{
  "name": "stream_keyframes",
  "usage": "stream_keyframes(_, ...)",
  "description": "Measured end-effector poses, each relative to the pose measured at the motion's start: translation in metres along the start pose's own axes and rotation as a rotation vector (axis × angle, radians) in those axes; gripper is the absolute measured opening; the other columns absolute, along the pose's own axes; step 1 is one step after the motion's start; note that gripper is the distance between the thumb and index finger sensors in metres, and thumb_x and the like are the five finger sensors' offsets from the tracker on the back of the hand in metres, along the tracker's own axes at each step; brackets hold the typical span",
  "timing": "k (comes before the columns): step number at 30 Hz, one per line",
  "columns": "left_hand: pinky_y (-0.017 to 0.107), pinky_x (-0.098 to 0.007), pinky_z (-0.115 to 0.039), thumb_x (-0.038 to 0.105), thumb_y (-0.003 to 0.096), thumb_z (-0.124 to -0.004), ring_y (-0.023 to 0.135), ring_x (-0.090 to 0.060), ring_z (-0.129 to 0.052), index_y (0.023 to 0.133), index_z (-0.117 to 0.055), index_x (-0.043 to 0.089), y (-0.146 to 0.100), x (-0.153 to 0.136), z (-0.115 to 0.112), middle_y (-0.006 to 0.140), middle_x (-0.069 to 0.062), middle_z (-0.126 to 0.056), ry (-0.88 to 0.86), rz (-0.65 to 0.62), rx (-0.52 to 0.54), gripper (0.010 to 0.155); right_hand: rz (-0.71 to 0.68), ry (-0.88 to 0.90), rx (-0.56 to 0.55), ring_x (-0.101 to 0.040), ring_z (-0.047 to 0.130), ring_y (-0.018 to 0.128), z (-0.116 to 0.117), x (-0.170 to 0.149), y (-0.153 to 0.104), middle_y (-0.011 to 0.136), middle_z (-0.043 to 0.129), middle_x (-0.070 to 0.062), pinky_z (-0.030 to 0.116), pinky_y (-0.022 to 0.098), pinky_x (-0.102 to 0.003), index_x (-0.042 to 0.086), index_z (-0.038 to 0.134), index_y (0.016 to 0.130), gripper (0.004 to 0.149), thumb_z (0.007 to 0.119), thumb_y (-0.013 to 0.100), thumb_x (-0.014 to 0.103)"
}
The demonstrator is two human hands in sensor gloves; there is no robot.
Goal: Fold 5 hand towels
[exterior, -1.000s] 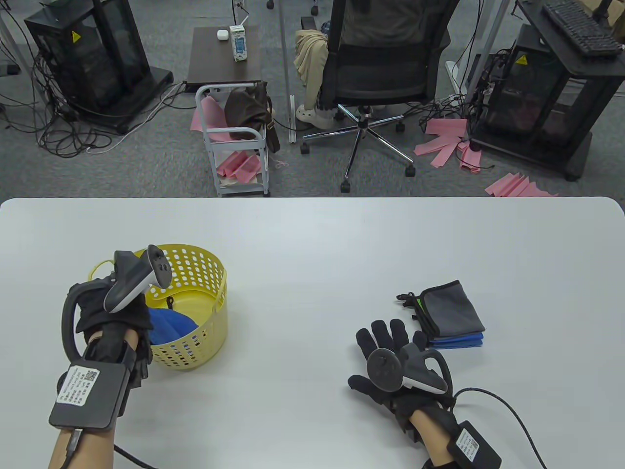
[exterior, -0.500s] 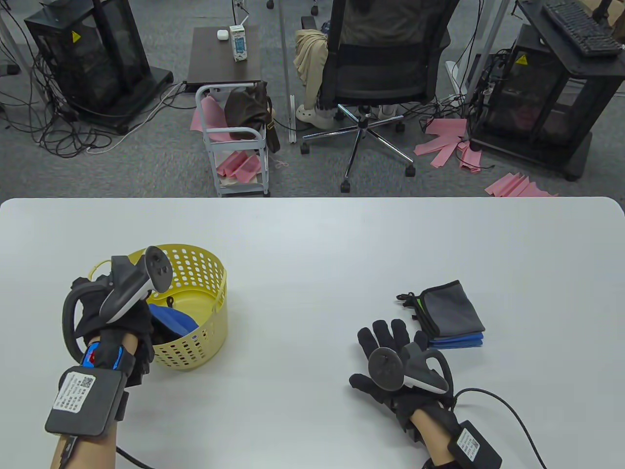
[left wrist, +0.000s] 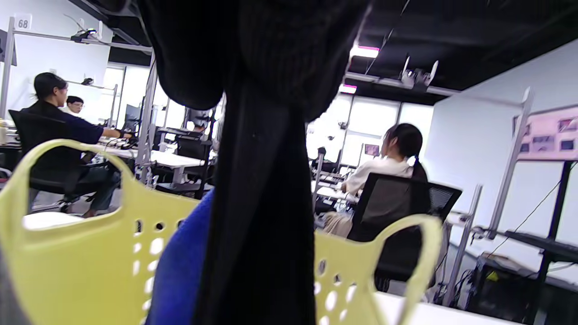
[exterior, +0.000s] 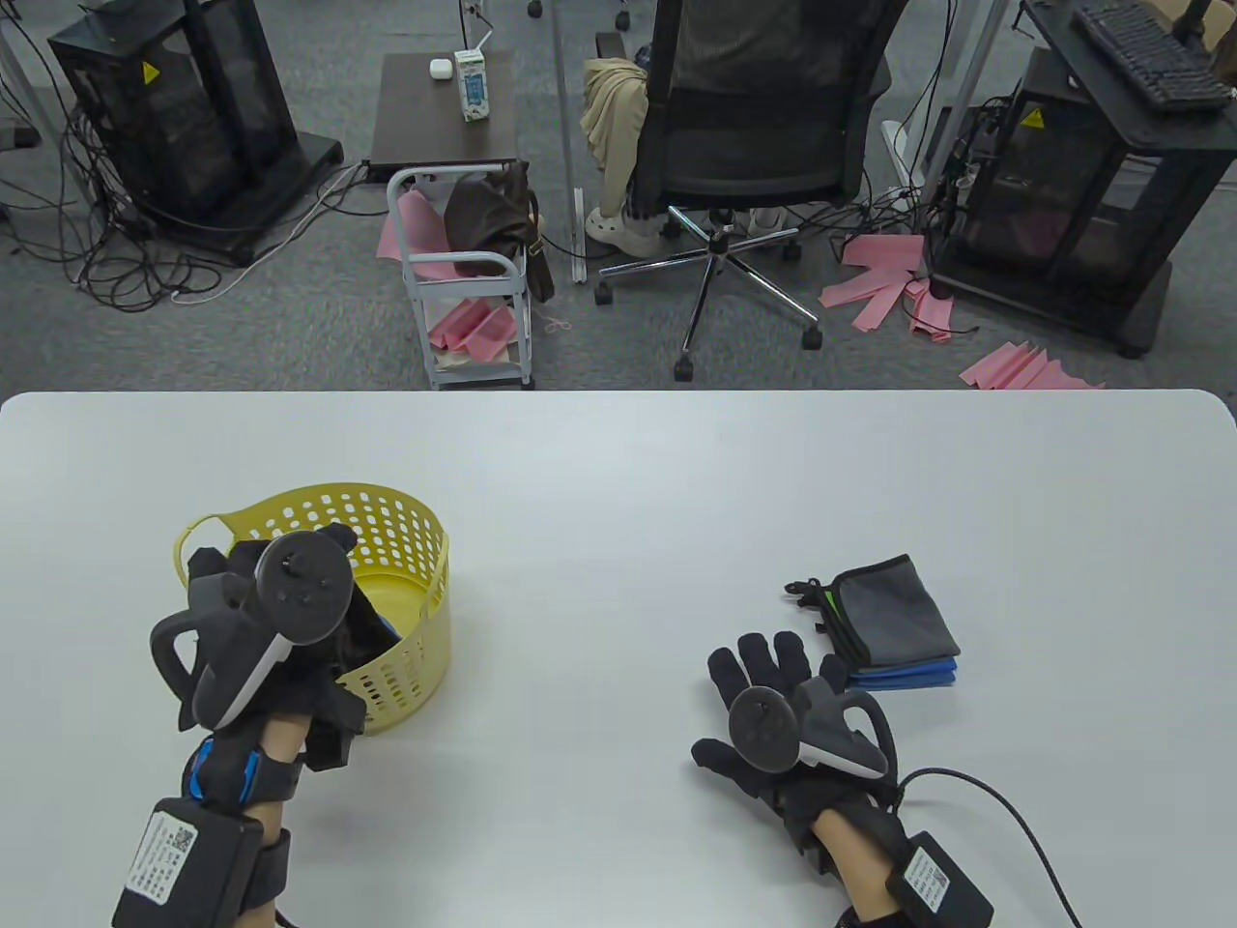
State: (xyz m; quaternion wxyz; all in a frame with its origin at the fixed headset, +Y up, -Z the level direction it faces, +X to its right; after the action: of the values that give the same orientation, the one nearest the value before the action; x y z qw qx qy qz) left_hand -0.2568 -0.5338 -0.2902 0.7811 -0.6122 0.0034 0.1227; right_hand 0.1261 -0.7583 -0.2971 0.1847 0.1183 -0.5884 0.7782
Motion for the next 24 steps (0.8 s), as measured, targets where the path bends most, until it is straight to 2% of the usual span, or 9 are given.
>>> stream_keyframes(10, 0.074, -0.069, -0.052, 0.028, 0.0513, -0.082, 0.084, -0.033, -0.094, 0.093, -0.085, 0.031, -0.024, 0.042, 0.034, 0.083, -0.001, -0.1, -0.107, -0.153, 0.104, 0.042, 0.004, 0.008, -0.022, -0.062, 0.015, 0.1, -0.004, -0.002, -0.001, 0.12, 0.015, -0.029, 0.024, 0.059, -0.086, 0.013, 0.016, 0.114, 0.085, 0.057, 0.06, 0.065)
stream_keyframes(15, 0.074, -0.069, -0.052, 0.028, 0.0512, -0.082, 0.083, -0.033, -0.095, 0.092, -0.087, 0.03, -0.034, 0.073, 0.05, 0.082, -0.001, -0.102, -0.116, -0.249, 0.144, 0.041, 0.007, 0.017, -0.038, -0.061, 0.015, 0.101, -0.007, -0.004, -0.003, 0.12, 0.015, -0.029, 0.024, 0.059, -0.086, 0.013, 0.017, 0.114, 0.085, 0.057, 0.06, 0.065)
stream_keyframes(20, 0.074, -0.069, -0.052, 0.029, 0.0511, -0.083, 0.082, -0.033, -0.096, 0.092, -0.088, 0.029, -0.033, 0.105, 0.052, 0.081, -0.002, -0.103, -0.146, -0.331, 0.088, 0.041, 0.009, 0.051, -0.056, -0.061, 0.015, 0.1, -0.011, -0.008, -0.006, 0.12, 0.015, -0.029, 0.024, 0.059, -0.086, 0.013, 0.017, 0.114, 0.086, 0.057, 0.06, 0.065)
stream_keyframes(24, 0.074, -0.069, -0.053, 0.03, 0.0509, -0.084, 0.081, -0.032, -0.097, 0.092, -0.088, 0.029, -0.028, 0.13, 0.04, 0.08, -0.001, -0.103, -0.196, -0.39, 0.017, 0.041, 0.006, 0.082, -0.084, -0.061, 0.016, 0.101, -0.016, -0.011, -0.01, 0.12, 0.015, -0.029, 0.025, 0.059, -0.085, 0.012, 0.017, 0.114, 0.085, 0.057, 0.06, 0.065)
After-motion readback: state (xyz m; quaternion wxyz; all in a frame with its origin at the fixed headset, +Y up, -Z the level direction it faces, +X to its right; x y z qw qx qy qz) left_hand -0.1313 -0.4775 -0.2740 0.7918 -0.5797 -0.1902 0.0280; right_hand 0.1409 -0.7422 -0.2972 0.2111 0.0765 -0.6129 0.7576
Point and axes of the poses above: the tracker on the back of each hand, its own x axis roughly to the thumb side, its own y axis roughly from the wrist to the fingertips, z = x × y, the point moved 2 cm from there along y, roughly from the wrist to the fingertips
